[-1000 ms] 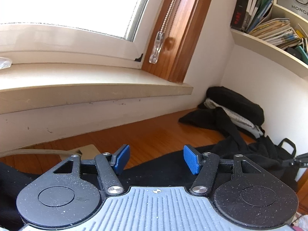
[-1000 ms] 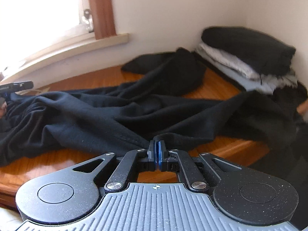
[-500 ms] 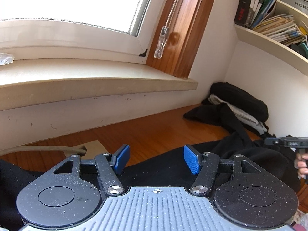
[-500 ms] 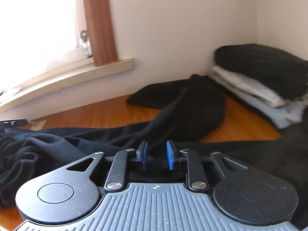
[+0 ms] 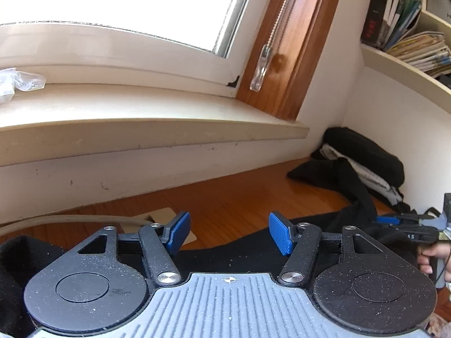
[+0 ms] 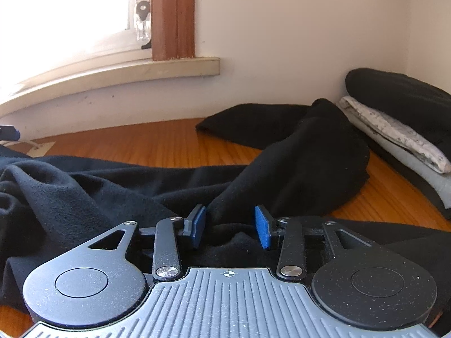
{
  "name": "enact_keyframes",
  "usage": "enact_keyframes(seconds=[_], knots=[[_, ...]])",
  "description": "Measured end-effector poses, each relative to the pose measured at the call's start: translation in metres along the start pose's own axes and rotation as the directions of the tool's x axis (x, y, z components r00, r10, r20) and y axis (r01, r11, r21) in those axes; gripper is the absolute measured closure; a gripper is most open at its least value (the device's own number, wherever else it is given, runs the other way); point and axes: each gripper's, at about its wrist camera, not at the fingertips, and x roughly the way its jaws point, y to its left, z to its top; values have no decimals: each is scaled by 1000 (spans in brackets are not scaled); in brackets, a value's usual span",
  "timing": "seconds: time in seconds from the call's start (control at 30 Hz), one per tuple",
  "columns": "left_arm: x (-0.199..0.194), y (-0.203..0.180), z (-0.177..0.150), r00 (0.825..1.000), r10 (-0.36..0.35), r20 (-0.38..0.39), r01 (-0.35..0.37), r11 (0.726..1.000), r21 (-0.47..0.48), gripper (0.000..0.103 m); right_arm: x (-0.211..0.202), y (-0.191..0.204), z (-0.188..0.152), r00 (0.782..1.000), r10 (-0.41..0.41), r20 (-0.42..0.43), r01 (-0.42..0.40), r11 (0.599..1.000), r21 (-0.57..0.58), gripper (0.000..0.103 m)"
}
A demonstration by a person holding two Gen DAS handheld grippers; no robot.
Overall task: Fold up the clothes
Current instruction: 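Reach the left tool to the black fabric and close on it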
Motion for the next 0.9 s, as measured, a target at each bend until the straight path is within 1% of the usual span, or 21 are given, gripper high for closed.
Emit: enact_keyframes(seconds=[0.07, 0.13, 0.2, 0.27, 0.33, 0.4, 0.53, 0.6, 0.67, 0.77, 0.87, 0.9], knots=[[1, -4, 1, 1000, -12, -6, 12, 1000, 12, 37, 1, -4, -3, 1000, 17, 14, -17, 999, 29, 60], [3, -8, 5, 999, -40, -11, 40, 999, 22, 35, 3, -8, -5, 999, 30, 26, -31, 998, 60, 60], [13, -17, 15, 997, -63, -45, 64, 998, 28, 35, 4, -7, -5, 999, 30, 28, -32, 997, 66, 59], [28, -29, 26, 993, -81, -90, 86, 995, 59, 35, 5, -6, -5, 999, 32, 29, -34, 997, 68, 59], [48, -43, 32, 983, -114, -146, 128, 988, 88, 35, 4, -7, -6, 998, 41, 37, -44, 996, 76, 59], [69, -56, 39, 968, -145, -203, 170, 979, 115, 36, 3, -10, -7, 997, 62, 47, -67, 993, 96, 56], [111, -83, 50, 929, -194, -315, 254, 954, 161, 38, 1, -16, -9, 992, 108, 67, -117, 984, 136, 54], [131, -93, 45, 919, -172, -355, 249, 951, 183, 40, 0, -17, -10, 990, 113, 82, -124, 982, 146, 54], [148, -99, 38, 912, -149, -382, 239, 951, 199, 45, -2, -15, -10, 990, 112, 91, -124, 983, 138, 54], [161, -104, 29, 904, -129, -407, 234, 947, 221, 45, -4, -12, -11, 989, 107, 101, -119, 986, 117, 54], [166, -113, 25, 908, -111, -405, 234, 934, 269, 45, -5, -11, -10, 989, 105, 105, -116, 988, 101, 54], [166, -116, 24, 910, -101, -402, 230, 930, 287, 47, -5, -11, -11, 988, 107, 108, -118, 988, 99, 54]])
